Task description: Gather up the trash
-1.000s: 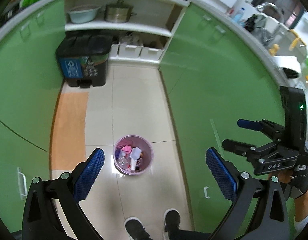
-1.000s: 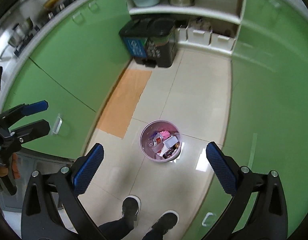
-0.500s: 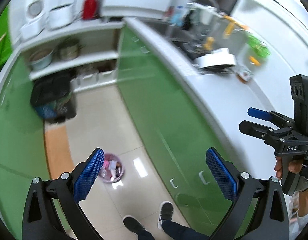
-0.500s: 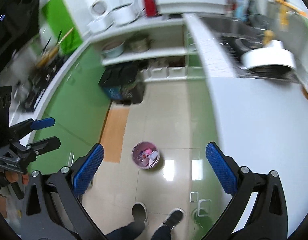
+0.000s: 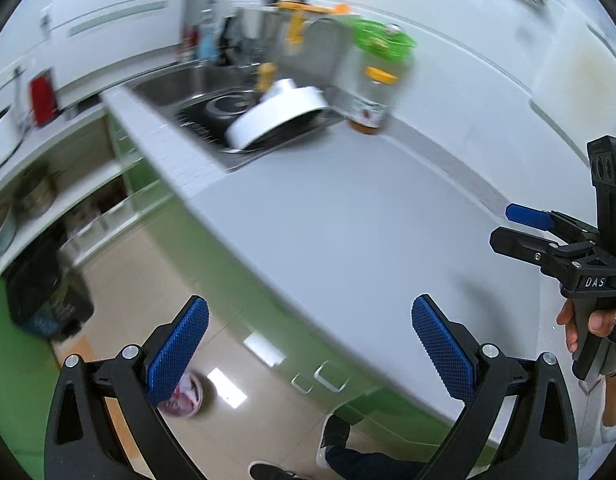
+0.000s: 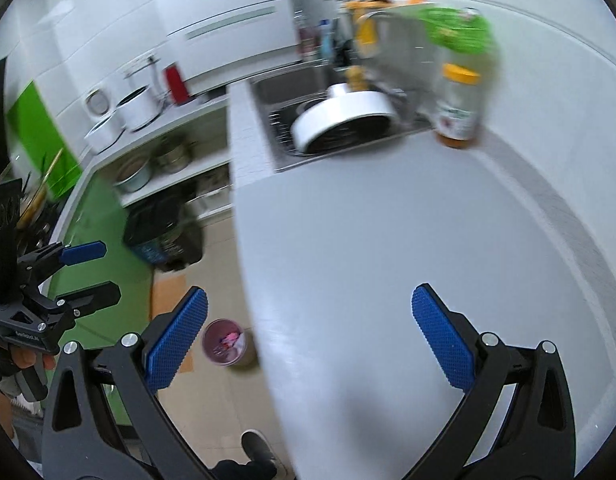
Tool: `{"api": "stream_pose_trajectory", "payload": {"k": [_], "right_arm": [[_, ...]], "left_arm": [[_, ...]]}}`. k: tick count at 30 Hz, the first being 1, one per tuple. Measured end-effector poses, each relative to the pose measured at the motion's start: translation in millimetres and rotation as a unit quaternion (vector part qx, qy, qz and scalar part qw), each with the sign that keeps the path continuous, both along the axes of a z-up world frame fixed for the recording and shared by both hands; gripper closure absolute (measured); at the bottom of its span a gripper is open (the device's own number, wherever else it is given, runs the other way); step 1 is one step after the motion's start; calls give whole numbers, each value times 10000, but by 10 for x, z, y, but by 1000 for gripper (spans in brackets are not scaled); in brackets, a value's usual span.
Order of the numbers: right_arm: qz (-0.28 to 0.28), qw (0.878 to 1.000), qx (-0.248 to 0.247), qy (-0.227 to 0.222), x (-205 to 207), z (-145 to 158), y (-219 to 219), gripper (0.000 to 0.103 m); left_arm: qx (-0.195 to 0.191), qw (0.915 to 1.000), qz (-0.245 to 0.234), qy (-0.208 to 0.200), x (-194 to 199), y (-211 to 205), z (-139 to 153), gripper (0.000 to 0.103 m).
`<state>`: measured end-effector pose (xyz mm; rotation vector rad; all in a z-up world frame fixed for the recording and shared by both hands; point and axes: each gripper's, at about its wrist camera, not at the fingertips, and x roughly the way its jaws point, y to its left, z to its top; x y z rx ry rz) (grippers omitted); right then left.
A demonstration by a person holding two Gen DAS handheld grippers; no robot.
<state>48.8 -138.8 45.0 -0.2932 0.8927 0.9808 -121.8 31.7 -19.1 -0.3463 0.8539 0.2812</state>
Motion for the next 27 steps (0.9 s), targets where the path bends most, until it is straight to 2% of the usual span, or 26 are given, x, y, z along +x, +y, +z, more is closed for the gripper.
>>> {"api": "stream_pose_trajectory", "payload": {"k": [6,14,19,23,27], "right_arm": [[-288,9995,-116,-58,337,6,-349,3],[-652,9978,71,-118,510,115,-518,3],[-988,9948,221,-103,559,179,-600,3],[-1176,9928,202,-132,597,206,-607,3],[-1214,9923,200,-144,595,217,-594,3]], "left_arm": [[352,9988,-310,147,490,-293,23,6],[207,9965,-813,53,918,-327,135,6],[374,9929,-1131,10,1084,-339,236,6],[634,9914,-1147,38,1162,-325,280,6],[848,9919,-938,135,1201,-268,268,6]]}}
